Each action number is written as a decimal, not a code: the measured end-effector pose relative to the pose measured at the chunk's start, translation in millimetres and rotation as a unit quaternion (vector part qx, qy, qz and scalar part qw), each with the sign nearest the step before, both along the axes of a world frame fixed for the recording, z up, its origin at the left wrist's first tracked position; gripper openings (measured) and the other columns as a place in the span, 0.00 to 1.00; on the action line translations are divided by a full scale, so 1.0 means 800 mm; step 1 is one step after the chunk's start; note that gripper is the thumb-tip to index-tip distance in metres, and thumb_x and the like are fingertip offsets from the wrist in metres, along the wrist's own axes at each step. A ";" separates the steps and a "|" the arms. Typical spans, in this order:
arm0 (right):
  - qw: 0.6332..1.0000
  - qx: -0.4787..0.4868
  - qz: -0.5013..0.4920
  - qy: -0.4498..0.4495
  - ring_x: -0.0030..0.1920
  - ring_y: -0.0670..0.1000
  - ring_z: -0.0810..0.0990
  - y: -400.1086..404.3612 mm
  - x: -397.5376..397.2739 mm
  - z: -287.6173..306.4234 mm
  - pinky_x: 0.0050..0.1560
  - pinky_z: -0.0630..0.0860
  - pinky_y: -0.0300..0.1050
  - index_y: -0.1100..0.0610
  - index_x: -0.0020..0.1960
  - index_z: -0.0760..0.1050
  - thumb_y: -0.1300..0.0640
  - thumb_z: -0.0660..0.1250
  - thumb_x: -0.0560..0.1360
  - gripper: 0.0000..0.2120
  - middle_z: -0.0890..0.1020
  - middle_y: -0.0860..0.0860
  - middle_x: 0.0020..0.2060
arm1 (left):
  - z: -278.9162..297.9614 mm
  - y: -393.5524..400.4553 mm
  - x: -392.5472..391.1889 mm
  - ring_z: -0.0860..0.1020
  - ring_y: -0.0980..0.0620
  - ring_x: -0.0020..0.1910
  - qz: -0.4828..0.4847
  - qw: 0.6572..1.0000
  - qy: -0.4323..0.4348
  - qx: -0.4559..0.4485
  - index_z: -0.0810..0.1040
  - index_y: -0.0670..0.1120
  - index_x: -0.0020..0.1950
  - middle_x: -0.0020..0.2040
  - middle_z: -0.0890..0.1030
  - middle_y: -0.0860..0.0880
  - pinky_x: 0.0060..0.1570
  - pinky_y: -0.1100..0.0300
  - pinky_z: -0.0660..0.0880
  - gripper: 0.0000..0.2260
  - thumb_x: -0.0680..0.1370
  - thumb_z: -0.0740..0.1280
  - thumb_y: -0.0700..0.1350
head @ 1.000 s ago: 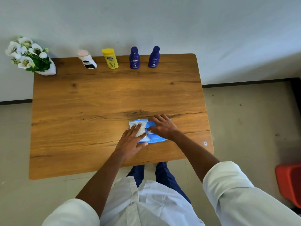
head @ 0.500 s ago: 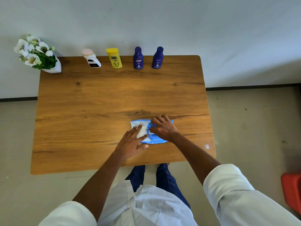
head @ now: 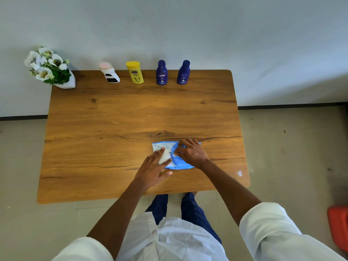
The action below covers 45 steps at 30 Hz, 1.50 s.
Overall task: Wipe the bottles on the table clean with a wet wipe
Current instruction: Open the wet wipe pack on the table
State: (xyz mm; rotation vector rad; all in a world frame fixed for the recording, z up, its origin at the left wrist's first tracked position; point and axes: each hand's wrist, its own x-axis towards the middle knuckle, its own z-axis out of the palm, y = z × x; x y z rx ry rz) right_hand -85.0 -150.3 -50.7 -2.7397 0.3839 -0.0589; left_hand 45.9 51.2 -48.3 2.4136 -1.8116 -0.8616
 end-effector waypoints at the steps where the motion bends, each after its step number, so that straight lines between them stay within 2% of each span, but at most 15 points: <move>1: 1.000 0.006 -0.004 -0.002 0.50 0.57 0.80 0.001 0.000 0.001 0.49 0.76 0.52 0.50 0.49 0.83 0.54 0.75 0.74 0.05 0.80 0.52 0.50 | 0.000 0.002 -0.001 0.56 0.40 0.80 0.000 1.000 -0.005 -0.008 0.65 0.58 0.78 0.83 0.50 0.44 0.74 0.41 0.63 0.30 0.79 0.49 0.69; 6: 0.998 0.045 -0.018 0.028 0.53 0.58 0.79 0.007 -0.003 0.003 0.55 0.76 0.57 0.54 0.54 0.79 0.54 0.65 0.80 0.07 0.79 0.53 0.52 | 0.002 0.002 -0.003 0.66 0.38 0.75 -0.004 0.997 -0.030 -0.066 0.73 0.57 0.73 0.81 0.59 0.41 0.68 0.44 0.70 0.25 0.80 0.54 0.66; 9: 0.987 0.139 -0.070 0.026 0.53 0.58 0.79 0.007 -0.005 0.013 0.53 0.77 0.55 0.56 0.55 0.77 0.51 0.60 0.81 0.12 0.79 0.52 0.54 | 0.004 0.002 -0.002 0.65 0.40 0.76 -0.006 0.997 -0.029 -0.073 0.74 0.56 0.72 0.81 0.59 0.42 0.69 0.45 0.69 0.25 0.80 0.55 0.66; 11: 0.970 0.213 -0.119 0.011 0.53 0.55 0.80 0.002 -0.004 0.025 0.52 0.76 0.51 0.56 0.55 0.78 0.51 0.61 0.81 0.11 0.79 0.50 0.52 | 0.005 0.002 -0.001 0.64 0.41 0.76 -0.004 0.997 -0.021 -0.068 0.74 0.56 0.72 0.81 0.59 0.43 0.70 0.45 0.69 0.26 0.80 0.55 0.67; 13: 0.944 0.286 -0.162 -0.015 0.53 0.51 0.80 -0.002 -0.002 0.037 0.53 0.76 0.49 0.54 0.54 0.79 0.52 0.64 0.81 0.08 0.80 0.46 0.50 | 0.006 -0.001 0.000 0.64 0.41 0.76 0.001 0.998 -0.011 -0.065 0.75 0.56 0.71 0.81 0.60 0.43 0.70 0.45 0.69 0.26 0.79 0.55 0.67; 15: 0.898 0.380 -0.221 -0.027 0.53 0.47 0.80 -0.005 0.002 0.049 0.56 0.76 0.50 0.48 0.49 0.80 0.54 0.68 0.79 0.03 0.81 0.41 0.47 | 0.008 -0.005 0.002 0.66 0.41 0.75 0.007 0.998 0.002 -0.066 0.77 0.56 0.69 0.80 0.61 0.43 0.69 0.44 0.70 0.26 0.79 0.55 0.67; 18: 0.829 0.484 -0.280 -0.013 0.53 0.47 0.82 -0.007 0.000 0.059 0.63 0.75 0.54 0.46 0.44 0.83 0.54 0.71 0.77 0.04 0.85 0.44 0.46 | 0.006 -0.009 0.007 0.70 0.41 0.72 0.006 0.996 0.011 -0.087 0.80 0.55 0.65 0.79 0.64 0.42 0.65 0.45 0.74 0.23 0.78 0.58 0.65; 21: 0.810 0.514 -0.283 -0.010 0.53 0.46 0.82 -0.008 -0.003 0.068 0.65 0.74 0.57 0.48 0.46 0.84 0.51 0.72 0.76 0.03 0.86 0.45 0.46 | 0.004 -0.010 0.010 0.71 0.40 0.71 0.005 0.995 0.013 -0.098 0.81 0.55 0.64 0.78 0.65 0.42 0.64 0.45 0.75 0.22 0.78 0.58 0.64; 25: 0.816 0.518 -0.256 -0.019 0.50 0.42 0.81 -0.007 0.002 0.092 0.60 0.74 0.48 0.50 0.46 0.84 0.55 0.71 0.78 0.04 0.85 0.43 0.44 | 0.008 -0.011 0.011 0.70 0.42 0.71 0.013 0.994 0.031 -0.100 0.81 0.56 0.64 0.79 0.65 0.43 0.65 0.47 0.73 0.22 0.78 0.58 0.64; 27: 0.806 0.537 -0.247 -0.023 0.48 0.42 0.80 -0.007 0.002 0.101 0.58 0.73 0.46 0.50 0.46 0.83 0.52 0.70 0.78 0.05 0.84 0.44 0.43 | 0.008 -0.011 0.012 0.70 0.42 0.71 0.016 0.994 0.044 -0.096 0.80 0.55 0.65 0.78 0.66 0.43 0.66 0.47 0.73 0.23 0.78 0.58 0.64; 34: 0.700 0.642 -0.276 -0.149 0.43 0.50 0.80 -0.014 0.014 0.142 0.46 0.77 0.42 0.59 0.48 0.80 0.60 0.66 0.80 0.06 0.82 0.54 0.41 | 0.010 -0.013 0.012 0.69 0.43 0.73 0.030 0.993 0.076 -0.080 0.79 0.53 0.68 0.79 0.65 0.43 0.68 0.49 0.71 0.23 0.79 0.59 0.63; 37: 0.669 0.662 -0.291 -0.169 0.39 0.49 0.80 -0.013 0.021 0.154 0.41 0.78 0.41 0.59 0.47 0.80 0.61 0.66 0.80 0.05 0.81 0.53 0.39 | 0.016 -0.017 0.014 0.69 0.44 0.73 0.034 0.991 0.090 -0.090 0.79 0.54 0.67 0.79 0.65 0.44 0.68 0.50 0.71 0.17 0.80 0.65 0.56; 40: 0.618 0.691 -0.317 -0.199 0.38 0.47 0.80 -0.010 0.026 0.166 0.37 0.77 0.41 0.56 0.45 0.79 0.57 0.68 0.77 0.04 0.81 0.51 0.38 | 0.022 -0.021 0.018 0.68 0.45 0.73 0.049 0.988 0.112 -0.089 0.79 0.55 0.68 0.78 0.66 0.46 0.68 0.52 0.70 0.15 0.81 0.66 0.51; 43: 0.574 0.708 -0.347 -0.222 0.39 0.48 0.79 -0.012 0.027 0.170 0.38 0.78 0.44 0.54 0.44 0.79 0.56 0.68 0.77 0.04 0.80 0.51 0.40 | 0.036 -0.035 0.021 0.72 0.47 0.70 0.141 0.968 0.179 -0.103 0.80 0.49 0.66 0.73 0.73 0.46 0.65 0.60 0.69 0.15 0.81 0.64 0.42; 45: 0.597 0.694 -0.360 -0.179 0.41 0.51 0.80 -0.011 0.027 0.164 0.41 0.79 0.47 0.56 0.47 0.80 0.55 0.68 0.79 0.05 0.81 0.53 0.41 | 0.057 -0.049 0.022 0.77 0.48 0.63 0.292 0.910 0.274 -0.108 0.79 0.48 0.66 0.67 0.78 0.47 0.57 0.62 0.73 0.17 0.80 0.62 0.37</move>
